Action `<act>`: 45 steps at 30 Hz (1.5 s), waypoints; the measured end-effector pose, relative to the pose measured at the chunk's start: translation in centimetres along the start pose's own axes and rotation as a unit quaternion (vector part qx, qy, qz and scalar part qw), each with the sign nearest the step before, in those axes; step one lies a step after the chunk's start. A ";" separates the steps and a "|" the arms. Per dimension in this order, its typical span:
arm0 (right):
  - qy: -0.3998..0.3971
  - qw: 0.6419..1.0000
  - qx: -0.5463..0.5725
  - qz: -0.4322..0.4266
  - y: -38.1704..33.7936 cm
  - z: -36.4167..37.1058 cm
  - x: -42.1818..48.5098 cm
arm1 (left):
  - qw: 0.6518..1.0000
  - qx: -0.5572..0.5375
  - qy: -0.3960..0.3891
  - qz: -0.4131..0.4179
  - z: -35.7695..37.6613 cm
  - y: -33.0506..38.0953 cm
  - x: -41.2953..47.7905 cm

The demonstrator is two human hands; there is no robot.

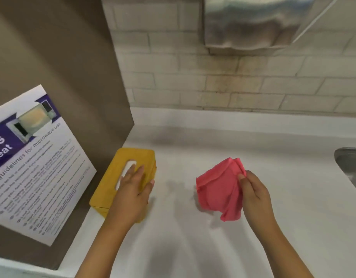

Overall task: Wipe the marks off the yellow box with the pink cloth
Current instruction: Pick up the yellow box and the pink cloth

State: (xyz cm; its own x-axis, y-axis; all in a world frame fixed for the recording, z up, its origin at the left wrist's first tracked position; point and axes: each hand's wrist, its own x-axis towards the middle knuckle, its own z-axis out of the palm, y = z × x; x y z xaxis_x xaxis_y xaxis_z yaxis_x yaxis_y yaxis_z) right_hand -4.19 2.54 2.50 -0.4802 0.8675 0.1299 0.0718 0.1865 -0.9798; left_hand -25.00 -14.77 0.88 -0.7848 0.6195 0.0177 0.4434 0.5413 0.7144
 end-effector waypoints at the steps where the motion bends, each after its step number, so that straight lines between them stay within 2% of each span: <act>1: 0.001 1.000 0.001 0.002 -0.2 0.9 0.0 | 0.999 0.032 0.014 -0.024 -0.2 -0.8 0.5; 3: 0.002 1.000 -0.003 0.007 -0.6 2.3 0.0 | 0.993 0.099 0.036 -0.055 -0.4 -2.5 1.4; 5: -0.003 1.000 -0.007 0.013 -0.8 3.1 0.0 | 0.984 0.150 0.026 -0.090 -0.2 -3.7 2.2; 11: -0.011 0.999 -0.045 -0.010 -0.7 4.4 0.4 | 0.961 0.222 0.015 -0.162 0.2 -5.3 4.8; 19: -0.043 0.976 -0.215 -0.013 0.8 4.8 0.2 | 0.957 0.236 0.008 -0.168 0.2 -5.6 5.5; 22: -0.042 0.980 -0.194 -0.022 0.7 4.7 0.3 | 0.961 0.212 0.009 -0.176 -0.7 -5.3 5.7; 25: 0.001 0.989 -0.149 -0.023 0.9 3.9 0.6 | 0.975 0.150 0.000 -0.162 -2.0 -4.8 5.7; 28: 0.052 0.994 -0.100 -0.009 1.3 2.7 0.6 | 0.986 -0.001 -0.079 -0.144 -2.5 -3.8 5.0; 31: 0.087 0.993 -0.077 0.027 1.7 1.0 0.1 | 0.963 -0.155 -0.192 -0.107 -1.4 -2.0 4.2; 33: 0.109 0.991 -0.055 0.057 1.7 -0.4 -0.3 | 0.945 -0.199 -0.245 -0.090 -0.2 -0.7 3.8; 39: 0.139 0.983 -0.017 0.119 2.8 -5.3 -2.7 | 0.903 -0.202 -0.377 -0.042 4.0 2.1 3.9; 45: 0.204 0.975 0.004 0.085 4.6 -7.3 -5.1 | 0.857 -0.172 -0.486 -0.012 6.6 4.4 5.4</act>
State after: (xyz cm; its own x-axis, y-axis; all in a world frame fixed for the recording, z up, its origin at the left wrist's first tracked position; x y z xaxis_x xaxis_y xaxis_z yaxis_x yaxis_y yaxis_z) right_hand 4.97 2.35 -1.58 -0.0735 0.9972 0.0140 0.1124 0.0222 -0.9934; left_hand -24.42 -5.33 -0.45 0.0128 0.8820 -0.4711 0.1475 0.4643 0.8733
